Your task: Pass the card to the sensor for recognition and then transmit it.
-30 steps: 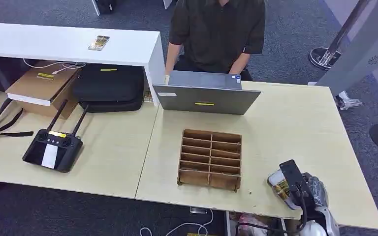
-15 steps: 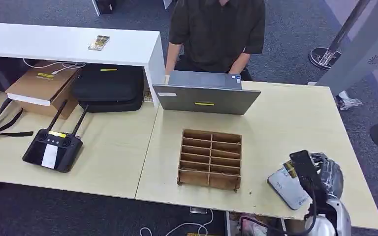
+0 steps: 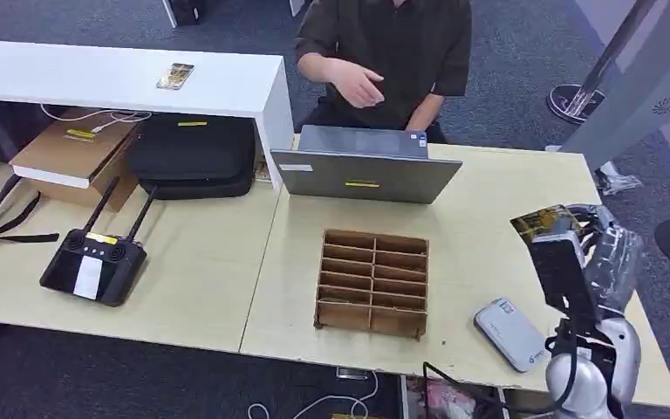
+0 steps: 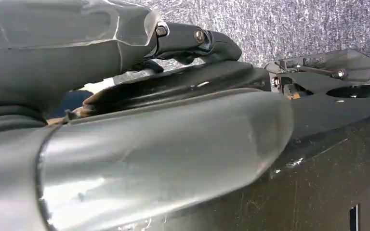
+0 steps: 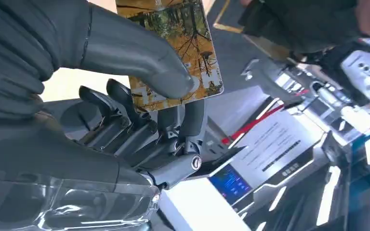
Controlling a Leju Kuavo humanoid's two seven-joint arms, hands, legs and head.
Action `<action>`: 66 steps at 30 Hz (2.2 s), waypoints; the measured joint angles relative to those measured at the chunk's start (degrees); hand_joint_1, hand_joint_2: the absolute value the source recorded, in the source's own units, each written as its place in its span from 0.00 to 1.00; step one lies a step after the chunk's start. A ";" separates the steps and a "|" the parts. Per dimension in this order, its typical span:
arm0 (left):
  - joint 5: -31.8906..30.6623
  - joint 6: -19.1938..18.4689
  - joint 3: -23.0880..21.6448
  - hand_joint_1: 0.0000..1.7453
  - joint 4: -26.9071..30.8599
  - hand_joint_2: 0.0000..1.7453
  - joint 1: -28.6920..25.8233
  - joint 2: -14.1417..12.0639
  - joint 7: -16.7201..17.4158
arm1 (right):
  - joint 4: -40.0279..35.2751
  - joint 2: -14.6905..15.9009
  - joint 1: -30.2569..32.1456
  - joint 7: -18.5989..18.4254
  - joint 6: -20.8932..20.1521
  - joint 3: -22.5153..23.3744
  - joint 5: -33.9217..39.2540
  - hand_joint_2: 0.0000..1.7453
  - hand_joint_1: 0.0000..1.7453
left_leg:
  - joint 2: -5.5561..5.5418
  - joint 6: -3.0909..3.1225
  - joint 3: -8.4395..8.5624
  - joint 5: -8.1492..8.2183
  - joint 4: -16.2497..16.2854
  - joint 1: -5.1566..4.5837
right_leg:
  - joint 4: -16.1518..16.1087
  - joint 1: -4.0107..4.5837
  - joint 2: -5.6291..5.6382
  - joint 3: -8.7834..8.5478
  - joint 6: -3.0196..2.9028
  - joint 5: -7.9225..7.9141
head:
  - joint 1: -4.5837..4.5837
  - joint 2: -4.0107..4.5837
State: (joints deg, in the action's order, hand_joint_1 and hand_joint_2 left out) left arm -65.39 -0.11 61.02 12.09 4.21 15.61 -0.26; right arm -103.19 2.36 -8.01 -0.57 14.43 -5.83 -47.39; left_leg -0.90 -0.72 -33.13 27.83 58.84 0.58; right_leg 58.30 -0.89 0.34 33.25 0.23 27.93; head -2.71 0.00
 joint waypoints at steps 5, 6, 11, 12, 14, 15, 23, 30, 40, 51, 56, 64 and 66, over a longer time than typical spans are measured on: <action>-1.14 -0.17 -0.90 0.00 0.00 0.00 0.13 0.13 0.31 | 6.50 -1.12 -8.22 1.38 -1.62 -3.68 0.42 1.00 1.00 | 0.01 -0.09 -0.01 -0.09 0.00 0.00 | 0.06 -0.01 0.04 0.00 -0.01 -0.05 | 0.02 0.00; -1.64 -0.20 -1.13 0.00 0.00 0.00 0.19 0.13 0.41 | 8.86 -1.81 -10.74 1.36 -1.75 -4.67 0.42 1.00 1.00 | 0.02 -0.11 0.00 -0.11 0.00 -0.01 | 0.07 -0.01 0.06 0.03 -0.01 -0.08 | 0.00 0.00; -3.65 -0.35 -2.88 0.00 0.00 0.00 0.89 0.20 2.29 | 21.25 -6.44 -22.68 1.10 -1.12 -8.26 -0.06 1.00 1.00 | -0.04 -0.12 0.00 -0.22 0.00 0.00 | 0.16 -0.01 0.02 0.08 -0.04 -0.11 | -0.02 0.00; -3.70 -0.35 -3.25 0.00 0.00 0.00 1.08 0.22 2.62 | 23.58 -7.44 -24.94 0.90 -0.68 -8.79 -0.48 1.00 1.00 | -0.03 -0.11 0.01 -0.24 0.00 0.00 | 0.18 0.00 0.03 0.09 -0.06 -0.12 | 0.00 0.00; -3.80 -0.33 -3.80 0.00 0.00 0.00 1.36 0.30 3.19 | 27.92 -9.61 -28.32 0.70 -0.37 -9.90 -1.33 1.00 1.00 | -0.06 -0.14 0.00 -0.26 0.00 0.01 | 0.20 0.00 0.01 0.10 -0.08 -0.13 | 0.00 0.00; -3.80 -0.33 -3.95 0.00 0.00 0.00 1.43 0.33 3.28 | 29.65 -10.51 -29.76 0.66 -0.35 -10.41 -1.74 1.00 1.00 | -0.06 -0.14 0.00 -0.26 0.00 0.01 | 0.21 0.00 0.01 0.13 -0.08 -0.13 | -0.02 0.00; -4.13 -2.16 -5.48 0.00 0.02 0.00 2.42 0.11 4.85 | 40.32 -15.63 -37.70 0.31 0.52 -13.34 -4.37 1.00 1.00 | -0.09 -0.16 -0.08 -0.27 0.00 0.00 | 0.23 0.00 -0.02 0.17 -0.08 -0.12 | 0.00 0.00; -3.98 -0.46 -6.29 0.00 0.02 0.00 2.56 0.74 5.14 | 44.57 -16.04 -39.70 0.48 1.29 -13.71 -4.37 1.00 1.00 | -0.09 -0.15 -0.08 -0.27 0.01 -0.04 | 0.18 -0.05 -0.01 0.17 -0.07 -0.13 | 0.00 0.00; -3.61 0.07 -6.71 0.00 0.02 0.00 3.05 1.01 5.00 | 47.28 -16.04 -40.19 1.27 2.01 -13.71 -4.20 1.00 1.00 | -0.08 -0.15 -0.08 -0.27 0.01 -0.02 | 0.19 -0.02 -0.01 0.18 -0.08 -0.13 | 0.00 0.00; -1.92 0.13 -6.71 0.00 0.02 0.00 3.00 1.07 4.59 | 47.72 -15.96 -39.53 -0.06 1.84 -13.42 -3.71 1.00 0.00 | -0.07 -0.15 -0.08 -0.27 0.01 -0.03 | 0.18 -0.04 0.00 0.19 -0.08 -0.13 | 0.00 0.00; -1.75 0.09 -6.71 0.00 0.02 0.00 3.00 1.07 4.61 | 47.70 -15.85 -38.99 -0.63 1.72 -13.14 -4.07 1.00 0.00 | -0.06 -0.15 -0.07 -0.27 0.01 -0.03 | 0.18 -0.03 0.00 0.19 -0.08 -0.13 | -0.02 0.00; -1.66 0.07 -7.01 0.00 0.02 0.00 2.99 1.07 4.59 | 44.31 -15.34 -37.09 -2.25 0.04 -12.66 -6.49 1.00 0.00 | -0.06 -0.15 -0.07 -0.26 0.01 -0.03 | 0.18 -0.03 0.00 0.21 -0.08 -0.13 | -0.02 0.00; -1.66 0.07 -7.34 0.00 0.02 0.00 2.97 1.07 4.61 | 43.32 -15.15 -36.47 -2.29 -0.72 -12.59 -7.04 1.00 0.00 | -0.06 -0.15 -0.08 -0.26 0.01 -0.03 | 0.18 -0.03 0.00 0.21 -0.08 -0.13 | -0.02 0.00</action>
State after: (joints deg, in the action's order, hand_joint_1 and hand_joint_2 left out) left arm -67.06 -0.04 53.68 12.11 7.19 16.68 4.35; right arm -59.87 -12.79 -44.48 -2.86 13.70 -18.43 -54.43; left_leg -0.97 -0.87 -33.20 27.57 58.85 0.55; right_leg 58.48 -0.92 0.34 33.46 0.15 27.80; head -2.73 0.00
